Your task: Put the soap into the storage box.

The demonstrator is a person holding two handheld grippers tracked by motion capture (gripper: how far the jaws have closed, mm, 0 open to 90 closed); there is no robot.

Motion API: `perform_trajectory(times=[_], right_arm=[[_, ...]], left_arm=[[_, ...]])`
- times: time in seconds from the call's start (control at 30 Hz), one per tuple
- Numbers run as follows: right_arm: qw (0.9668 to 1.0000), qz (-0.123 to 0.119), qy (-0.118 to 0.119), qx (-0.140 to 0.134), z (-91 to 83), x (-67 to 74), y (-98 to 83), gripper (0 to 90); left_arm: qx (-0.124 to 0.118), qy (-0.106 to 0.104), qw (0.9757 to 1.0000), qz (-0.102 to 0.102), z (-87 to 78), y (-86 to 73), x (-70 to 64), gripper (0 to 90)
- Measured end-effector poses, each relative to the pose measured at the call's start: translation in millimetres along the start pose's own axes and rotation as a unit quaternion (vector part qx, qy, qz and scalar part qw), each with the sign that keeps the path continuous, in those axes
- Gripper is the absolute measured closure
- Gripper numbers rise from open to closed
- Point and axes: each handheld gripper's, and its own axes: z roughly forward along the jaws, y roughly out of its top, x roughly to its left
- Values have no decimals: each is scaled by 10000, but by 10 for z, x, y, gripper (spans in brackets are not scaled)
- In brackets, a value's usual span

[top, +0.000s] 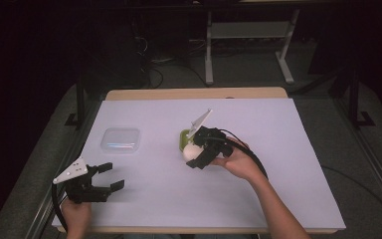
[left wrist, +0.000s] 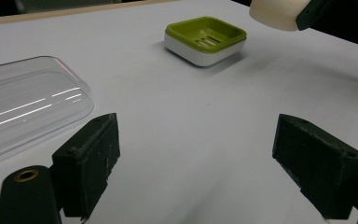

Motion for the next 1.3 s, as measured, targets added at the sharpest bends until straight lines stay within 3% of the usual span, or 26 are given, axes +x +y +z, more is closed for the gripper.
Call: perform_trajectory(times=[0.87, 1.3], right_arm=[[9998, 38, -194, -13, -182, -186, 130, 239], [9996, 123, -269, -44, -219, -344, 208, 239]], left_arm=[[-1, -2, 10000, -9, 0, 0, -5, 145], [8, -9, 10000, 16, -2, -1, 4, 145]])
